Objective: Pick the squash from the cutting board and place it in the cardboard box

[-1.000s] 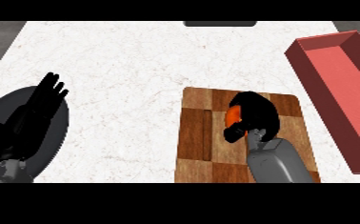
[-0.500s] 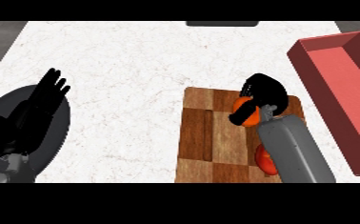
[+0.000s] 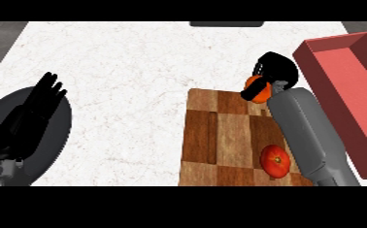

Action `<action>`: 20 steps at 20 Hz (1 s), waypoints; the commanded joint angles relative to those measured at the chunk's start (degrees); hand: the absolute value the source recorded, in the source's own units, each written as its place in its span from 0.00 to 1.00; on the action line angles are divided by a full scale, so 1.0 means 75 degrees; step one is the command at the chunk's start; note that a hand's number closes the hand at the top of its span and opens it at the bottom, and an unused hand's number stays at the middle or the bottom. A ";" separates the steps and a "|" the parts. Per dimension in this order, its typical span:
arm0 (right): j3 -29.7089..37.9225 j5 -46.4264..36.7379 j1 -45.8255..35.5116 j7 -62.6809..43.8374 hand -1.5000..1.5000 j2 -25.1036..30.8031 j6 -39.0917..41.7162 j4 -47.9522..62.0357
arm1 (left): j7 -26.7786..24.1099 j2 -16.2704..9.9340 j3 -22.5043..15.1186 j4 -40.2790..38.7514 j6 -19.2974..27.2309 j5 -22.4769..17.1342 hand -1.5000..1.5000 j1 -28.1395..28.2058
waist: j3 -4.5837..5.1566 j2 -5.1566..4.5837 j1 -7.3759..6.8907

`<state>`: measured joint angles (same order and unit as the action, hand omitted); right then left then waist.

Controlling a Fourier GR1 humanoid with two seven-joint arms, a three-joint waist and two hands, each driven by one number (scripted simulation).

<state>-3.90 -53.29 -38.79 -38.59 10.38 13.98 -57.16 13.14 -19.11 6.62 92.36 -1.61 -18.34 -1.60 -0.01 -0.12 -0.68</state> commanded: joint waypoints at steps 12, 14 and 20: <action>-0.0361 -0.1073 -0.1327 -0.1622 1.00 0.0222 0.0382 -0.3200 | 0.0277 0.0298 -0.0068 0.0259 0.0247 0.0321 0.50 0.0056 | 0.0005 0.0064 0.0148; -0.0518 -0.1526 -0.1696 -0.2501 1.00 0.0101 0.0624 -0.3651 | 0.0273 0.0332 0.0007 0.0372 0.0264 0.0217 0.50 0.0003 | 0.0010 0.0082 0.0142; 0.0450 -0.1692 -0.2190 -0.2779 1.00 0.0950 0.1191 -0.4077 | 0.0188 0.0468 -0.0136 0.0407 0.0157 0.0335 0.50 0.0160 | 0.0005 0.0043 0.0100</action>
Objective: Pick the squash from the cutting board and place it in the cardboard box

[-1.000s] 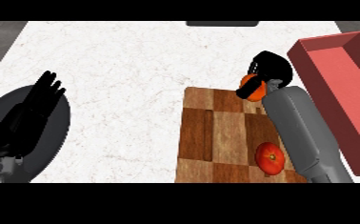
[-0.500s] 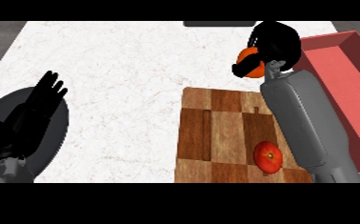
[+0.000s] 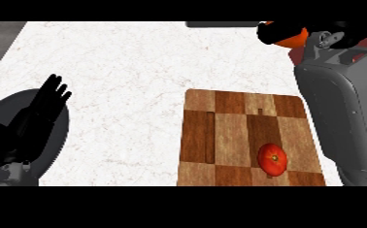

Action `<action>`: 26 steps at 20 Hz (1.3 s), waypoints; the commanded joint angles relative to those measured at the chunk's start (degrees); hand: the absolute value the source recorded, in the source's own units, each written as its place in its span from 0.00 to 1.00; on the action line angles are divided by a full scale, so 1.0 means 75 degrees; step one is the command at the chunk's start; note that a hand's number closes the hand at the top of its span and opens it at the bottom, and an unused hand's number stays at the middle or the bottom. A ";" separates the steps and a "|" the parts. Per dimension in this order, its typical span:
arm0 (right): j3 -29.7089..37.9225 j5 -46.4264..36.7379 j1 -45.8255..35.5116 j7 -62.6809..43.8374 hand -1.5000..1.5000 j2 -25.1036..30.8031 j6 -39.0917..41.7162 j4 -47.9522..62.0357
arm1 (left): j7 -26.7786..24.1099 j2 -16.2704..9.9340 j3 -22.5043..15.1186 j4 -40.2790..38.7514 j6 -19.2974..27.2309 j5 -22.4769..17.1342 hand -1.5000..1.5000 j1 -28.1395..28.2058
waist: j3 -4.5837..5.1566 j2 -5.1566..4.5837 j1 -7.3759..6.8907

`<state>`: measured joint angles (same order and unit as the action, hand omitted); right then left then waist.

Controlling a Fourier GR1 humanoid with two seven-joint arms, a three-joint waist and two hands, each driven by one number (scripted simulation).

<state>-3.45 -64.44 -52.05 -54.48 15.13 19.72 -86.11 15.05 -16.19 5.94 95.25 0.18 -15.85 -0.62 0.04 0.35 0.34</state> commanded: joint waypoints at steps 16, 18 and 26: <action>0.1969 0.0082 0.1272 0.1855 1.00 0.2130 -0.0405 0.0538 | -0.0185 0.0051 0.0294 -0.0126 -0.0383 0.0135 0.50 0.0107 | -0.0007 -0.0049 -0.0065; 0.2109 0.0107 0.1255 0.2256 1.00 0.2156 -0.0949 0.1118 | -0.0120 -0.0067 0.0496 -0.0645 -0.0503 -0.0036 0.50 -0.0497 | -0.0006 -0.0064 -0.0063; 0.2719 0.0583 0.1851 0.3237 1.00 0.2187 -0.1888 0.2301 | 0.0020 0.0278 0.0285 0.0206 -0.0256 0.0294 0.50 0.0041 | -0.0008 -0.0052 -0.0102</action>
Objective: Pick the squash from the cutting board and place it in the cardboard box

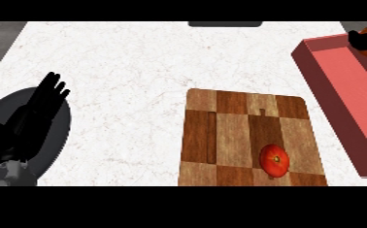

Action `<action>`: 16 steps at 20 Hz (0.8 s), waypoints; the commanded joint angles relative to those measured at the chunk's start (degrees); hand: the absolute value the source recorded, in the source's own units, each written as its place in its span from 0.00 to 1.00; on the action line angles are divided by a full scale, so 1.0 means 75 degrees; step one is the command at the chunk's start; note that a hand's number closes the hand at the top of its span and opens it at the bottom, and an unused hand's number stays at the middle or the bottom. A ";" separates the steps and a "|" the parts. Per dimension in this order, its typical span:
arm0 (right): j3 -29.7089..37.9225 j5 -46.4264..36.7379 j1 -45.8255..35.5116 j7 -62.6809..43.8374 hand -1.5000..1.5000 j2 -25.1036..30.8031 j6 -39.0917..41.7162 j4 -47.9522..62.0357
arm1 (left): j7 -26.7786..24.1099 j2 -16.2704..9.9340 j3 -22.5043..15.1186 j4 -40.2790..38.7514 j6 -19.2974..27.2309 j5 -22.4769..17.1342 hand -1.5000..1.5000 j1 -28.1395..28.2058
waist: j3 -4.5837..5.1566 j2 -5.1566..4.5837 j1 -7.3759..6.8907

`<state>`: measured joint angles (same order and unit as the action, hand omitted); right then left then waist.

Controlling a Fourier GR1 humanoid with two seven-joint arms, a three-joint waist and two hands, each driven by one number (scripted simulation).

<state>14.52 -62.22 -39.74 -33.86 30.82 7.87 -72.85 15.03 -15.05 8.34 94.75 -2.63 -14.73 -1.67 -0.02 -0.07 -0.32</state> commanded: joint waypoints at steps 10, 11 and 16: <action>0.0865 0.1012 0.0863 0.0589 0.00 -0.0285 -0.0229 0.1894 | 0.0137 0.0117 0.0086 0.0329 -0.0092 0.0018 0.50 0.0263 | 0.0000 0.0005 -0.0005; 0.0835 0.1200 0.0945 0.1007 0.00 -0.0361 -0.0317 0.1844 | 0.0045 0.0101 0.0084 -0.0089 -0.0131 0.0082 0.50 -0.0083 | 0.0001 0.0000 0.0024; 0.1093 0.1576 0.1068 0.1605 0.00 -0.0779 -0.1569 0.1209 | 0.0229 -0.0114 0.0397 -0.0432 -0.0160 -0.0031 0.50 -0.0423 | 0.0002 0.0006 0.0086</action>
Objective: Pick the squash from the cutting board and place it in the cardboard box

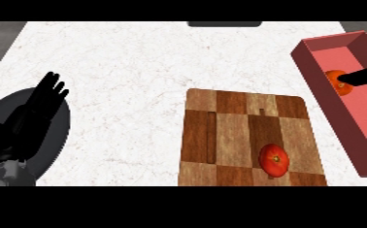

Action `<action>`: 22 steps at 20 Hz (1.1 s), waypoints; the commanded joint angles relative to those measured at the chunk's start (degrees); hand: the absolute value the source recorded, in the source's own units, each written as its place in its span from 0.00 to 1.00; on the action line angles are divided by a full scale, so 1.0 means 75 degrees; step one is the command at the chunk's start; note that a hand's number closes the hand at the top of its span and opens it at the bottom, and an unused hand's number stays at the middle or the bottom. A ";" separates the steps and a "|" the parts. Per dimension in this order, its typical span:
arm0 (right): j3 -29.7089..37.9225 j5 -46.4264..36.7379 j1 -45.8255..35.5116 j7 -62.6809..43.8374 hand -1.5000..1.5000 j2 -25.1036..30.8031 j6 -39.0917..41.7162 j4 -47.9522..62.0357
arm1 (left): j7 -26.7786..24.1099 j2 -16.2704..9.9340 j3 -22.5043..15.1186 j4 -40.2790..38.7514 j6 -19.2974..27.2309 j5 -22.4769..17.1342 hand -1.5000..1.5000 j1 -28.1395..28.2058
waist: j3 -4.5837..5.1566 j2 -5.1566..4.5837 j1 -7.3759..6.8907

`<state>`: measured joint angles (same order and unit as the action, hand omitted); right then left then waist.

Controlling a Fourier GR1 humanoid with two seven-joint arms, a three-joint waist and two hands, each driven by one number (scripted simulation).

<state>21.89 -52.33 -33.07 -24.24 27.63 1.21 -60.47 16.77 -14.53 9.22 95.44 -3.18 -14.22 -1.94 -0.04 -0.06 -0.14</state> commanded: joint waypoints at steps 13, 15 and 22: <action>0.2604 0.2972 0.1000 0.0635 0.00 -0.0186 -0.1638 -0.2264 | -0.0057 -0.0067 0.0192 -0.0099 -0.0139 0.0022 0.50 -0.0018 | 0.0004 0.0032 0.0083; 0.2905 0.3533 0.1802 0.0710 0.00 -0.0535 -0.1346 -0.3130 | -0.0191 -0.0003 0.0286 -0.0387 -0.0120 -0.0046 0.50 -0.0172 | 0.0006 0.0050 0.0182; 0.3540 0.4761 0.3155 0.1349 0.00 -0.0282 -0.0484 -0.3830 | -0.0085 0.0175 0.0133 -0.0030 -0.0153 0.0133 0.50 0.0204 | 0.0005 0.0023 0.0076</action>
<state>46.92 -20.55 -16.18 -17.44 26.84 -5.04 -84.95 15.99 -13.57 10.22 95.14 -4.12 -13.60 -0.76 0.01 0.19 0.54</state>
